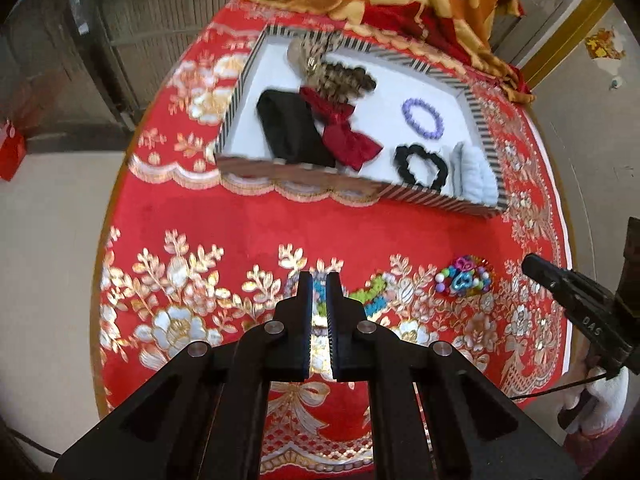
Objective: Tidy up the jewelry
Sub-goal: 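Grasp the green flower bracelet with the left tool while the right tool grasps the colorful bead bracelet, then carry the green bracelet into the tray with the left tool while the right tool places the colorful bracelet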
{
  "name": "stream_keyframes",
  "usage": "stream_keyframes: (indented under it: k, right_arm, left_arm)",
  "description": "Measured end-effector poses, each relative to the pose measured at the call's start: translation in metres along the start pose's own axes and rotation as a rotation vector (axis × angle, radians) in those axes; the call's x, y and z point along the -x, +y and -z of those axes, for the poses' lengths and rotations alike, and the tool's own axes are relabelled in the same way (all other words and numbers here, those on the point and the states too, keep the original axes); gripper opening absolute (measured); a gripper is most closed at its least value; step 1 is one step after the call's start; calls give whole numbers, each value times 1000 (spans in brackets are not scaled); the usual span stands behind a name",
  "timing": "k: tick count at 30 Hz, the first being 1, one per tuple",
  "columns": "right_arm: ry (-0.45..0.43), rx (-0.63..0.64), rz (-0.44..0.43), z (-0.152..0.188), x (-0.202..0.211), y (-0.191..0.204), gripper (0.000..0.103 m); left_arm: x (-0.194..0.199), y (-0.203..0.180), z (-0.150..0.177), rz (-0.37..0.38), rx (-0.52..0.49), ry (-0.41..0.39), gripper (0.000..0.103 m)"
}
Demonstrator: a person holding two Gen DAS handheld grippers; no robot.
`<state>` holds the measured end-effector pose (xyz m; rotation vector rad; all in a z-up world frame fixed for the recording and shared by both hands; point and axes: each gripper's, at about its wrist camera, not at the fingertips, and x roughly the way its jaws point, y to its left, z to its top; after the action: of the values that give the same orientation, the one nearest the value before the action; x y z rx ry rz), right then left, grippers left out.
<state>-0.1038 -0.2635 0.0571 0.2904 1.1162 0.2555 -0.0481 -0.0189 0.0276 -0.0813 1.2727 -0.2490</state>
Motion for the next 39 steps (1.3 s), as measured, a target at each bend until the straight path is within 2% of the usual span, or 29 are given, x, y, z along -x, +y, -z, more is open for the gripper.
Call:
stream_keyframes:
  k: [2,3,4,5,6,7,10,14,19,23,28,30,32,34,35,37,39]
  right_arm:
    - [19,-8,-7,5,-6,-2,14]
    - [23,-15,-13,6,-8,-3,20]
    - [27,-23,-21,8,-10,-3,24]
    - [30,-33,-30,9,-11,-4,34]
    - [34,-43,-39,10,-12,-5,37]
    - [37,-47,-42,10,-13,-5,37]
    - [36,-43,-32,10,-10,-6,37]
    - [33,-55,-16,9,-8,-13,37]
    - [55,-51,30,9,-18,-16,37]
    - [70,-33,114,3,-29,-24,37]
    - [116,3,112,-1,-43,-27,37]
    - [136,33,112,-2,-50,-23,37]
    - [153,65,115,-3,-57,-19,37]
    - [162,94,114,-4,-63,-16,37]
    - [162,116,122,-6,-64,-13,36]
    - [165,134,113,-7,-66,-10,29]
    - [166,129,98,-8,-70,-8,15]
  left_arm:
    - [-8,2,2,3,18,36,6]
    - [-13,1,4,2,15,55,7]
    - [-18,-1,7,-3,-2,64,14]
    - [-21,-5,9,-6,-28,66,18]
    - [-24,-10,12,-7,-53,65,29]
    - [-27,-15,13,-6,-82,65,36]
    - [-40,-35,19,-17,-202,77,37]
    - [-59,-61,22,-77,-357,83,37]
    - [-74,-74,20,-119,-443,91,37]
    - [-77,-80,19,-141,-498,80,37]
    - [-81,-78,16,-123,-504,87,37]
    - [-86,-81,3,-108,-499,98,37]
    - [-89,-79,-5,-83,-494,113,34]
    - [-89,-75,-6,-42,-490,136,20]
    - [-90,-74,-8,-23,-484,148,17]
    - [-91,-74,-10,-5,-481,155,11]
    - [-90,-74,-11,1,-475,153,7]
